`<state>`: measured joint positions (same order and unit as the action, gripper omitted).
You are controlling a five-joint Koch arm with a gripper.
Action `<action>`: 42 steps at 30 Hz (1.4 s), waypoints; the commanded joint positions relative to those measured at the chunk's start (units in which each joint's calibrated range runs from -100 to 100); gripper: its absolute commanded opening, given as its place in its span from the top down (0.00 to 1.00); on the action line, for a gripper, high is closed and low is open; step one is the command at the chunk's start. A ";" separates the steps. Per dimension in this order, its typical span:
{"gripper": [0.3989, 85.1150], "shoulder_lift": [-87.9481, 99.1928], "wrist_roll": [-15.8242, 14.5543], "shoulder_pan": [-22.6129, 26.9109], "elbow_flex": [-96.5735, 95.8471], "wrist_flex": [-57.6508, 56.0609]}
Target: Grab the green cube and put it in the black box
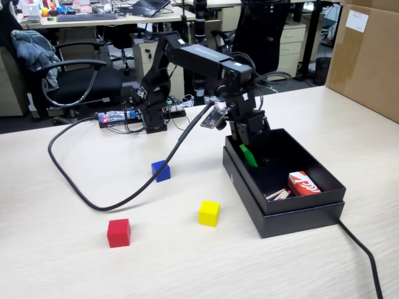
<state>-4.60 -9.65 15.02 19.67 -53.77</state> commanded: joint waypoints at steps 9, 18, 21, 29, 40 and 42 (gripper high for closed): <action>0.83 -0.51 -0.78 0.05 -1.18 0.17; 0.50 2.93 -0.73 0.05 -3.44 0.17; 0.47 6.60 -0.68 -0.10 -3.62 0.17; 0.47 23.70 2.10 -1.71 -2.35 0.25; 0.47 58.12 10.65 -7.37 -18.67 0.25; 0.47 65.58 10.70 -8.60 -25.02 0.34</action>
<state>49.77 0.07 7.74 -3.70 -53.77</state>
